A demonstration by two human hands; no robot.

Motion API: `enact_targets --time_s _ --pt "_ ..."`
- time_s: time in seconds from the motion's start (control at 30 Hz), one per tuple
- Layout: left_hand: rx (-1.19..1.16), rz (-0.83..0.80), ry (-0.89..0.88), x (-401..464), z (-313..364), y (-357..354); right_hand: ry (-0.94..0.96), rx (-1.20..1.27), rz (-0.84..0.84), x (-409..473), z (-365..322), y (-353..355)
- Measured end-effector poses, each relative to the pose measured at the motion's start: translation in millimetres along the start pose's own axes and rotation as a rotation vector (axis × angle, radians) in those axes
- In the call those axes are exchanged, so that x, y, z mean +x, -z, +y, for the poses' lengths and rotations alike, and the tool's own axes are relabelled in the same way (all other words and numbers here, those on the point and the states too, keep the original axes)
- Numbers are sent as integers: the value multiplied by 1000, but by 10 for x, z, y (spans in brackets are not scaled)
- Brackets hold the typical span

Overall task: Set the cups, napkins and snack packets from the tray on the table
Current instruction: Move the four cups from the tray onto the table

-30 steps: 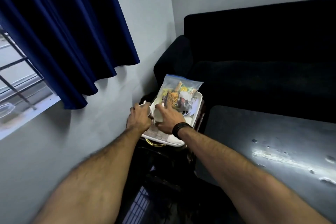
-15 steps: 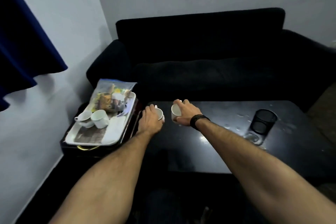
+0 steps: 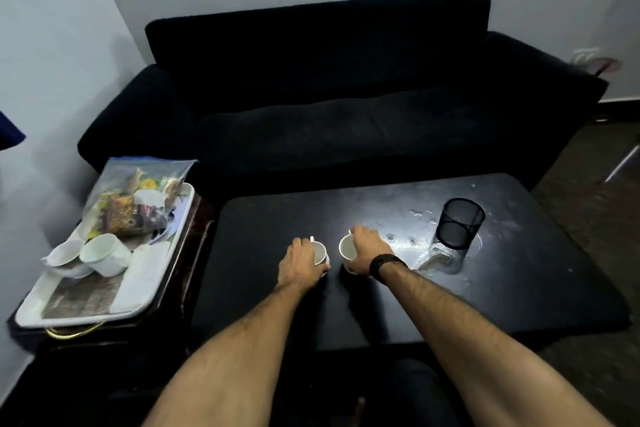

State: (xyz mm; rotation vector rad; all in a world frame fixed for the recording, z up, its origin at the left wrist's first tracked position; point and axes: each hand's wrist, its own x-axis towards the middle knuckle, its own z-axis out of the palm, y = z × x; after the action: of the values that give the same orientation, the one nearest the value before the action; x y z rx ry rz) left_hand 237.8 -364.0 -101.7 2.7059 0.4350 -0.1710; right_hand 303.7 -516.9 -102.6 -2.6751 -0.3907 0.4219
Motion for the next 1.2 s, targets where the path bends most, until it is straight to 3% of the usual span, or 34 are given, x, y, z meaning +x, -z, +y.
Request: enact_targets --time_s 0.23,1.0,1.2 --pt "-30 22 8 151 71 -122 -18 103 50 121 133 -4" --pt "-49 -38 -13 286 92 -83 -10 9 49 134 160 42" --pt "-73 -17 -4 174 -136 210 92 -6 188 73 -157 292"
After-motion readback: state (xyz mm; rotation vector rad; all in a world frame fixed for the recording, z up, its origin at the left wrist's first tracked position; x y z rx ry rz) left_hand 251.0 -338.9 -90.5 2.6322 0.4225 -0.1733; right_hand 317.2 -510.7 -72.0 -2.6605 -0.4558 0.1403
